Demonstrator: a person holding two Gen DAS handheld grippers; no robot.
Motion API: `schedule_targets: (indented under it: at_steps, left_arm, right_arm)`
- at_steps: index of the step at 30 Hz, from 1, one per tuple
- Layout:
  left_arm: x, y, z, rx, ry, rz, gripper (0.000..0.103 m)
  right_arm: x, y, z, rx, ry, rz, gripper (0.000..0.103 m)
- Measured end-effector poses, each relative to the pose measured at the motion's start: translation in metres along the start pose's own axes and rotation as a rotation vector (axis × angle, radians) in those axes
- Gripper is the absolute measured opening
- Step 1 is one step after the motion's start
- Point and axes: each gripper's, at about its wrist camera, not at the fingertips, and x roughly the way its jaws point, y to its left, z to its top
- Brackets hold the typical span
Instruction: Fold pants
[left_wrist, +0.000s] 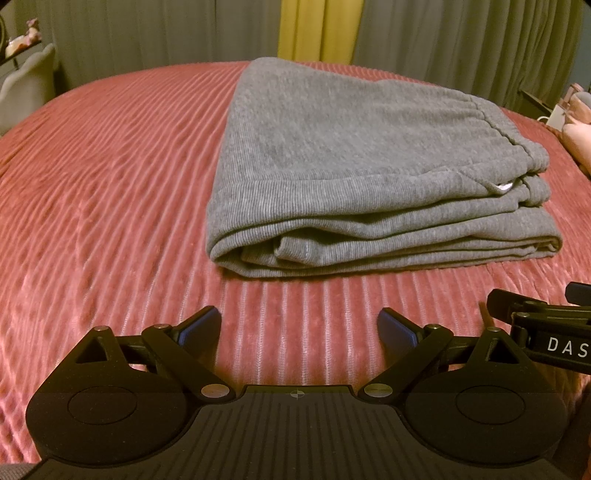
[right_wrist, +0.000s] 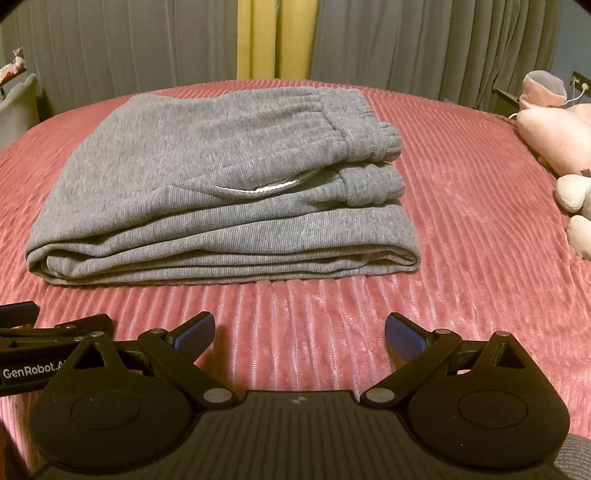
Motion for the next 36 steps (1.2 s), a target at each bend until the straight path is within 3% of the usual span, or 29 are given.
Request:
schedule_targets:
  at_steps: [36]
  left_arm:
    - [0.0008, 0.0013, -0.003, 0.001, 0.006, 0.002, 0.1]
  right_arm:
    - [0.0019, -0.0003, -0.0012, -0.011, 0.007, 0.001, 0.099]
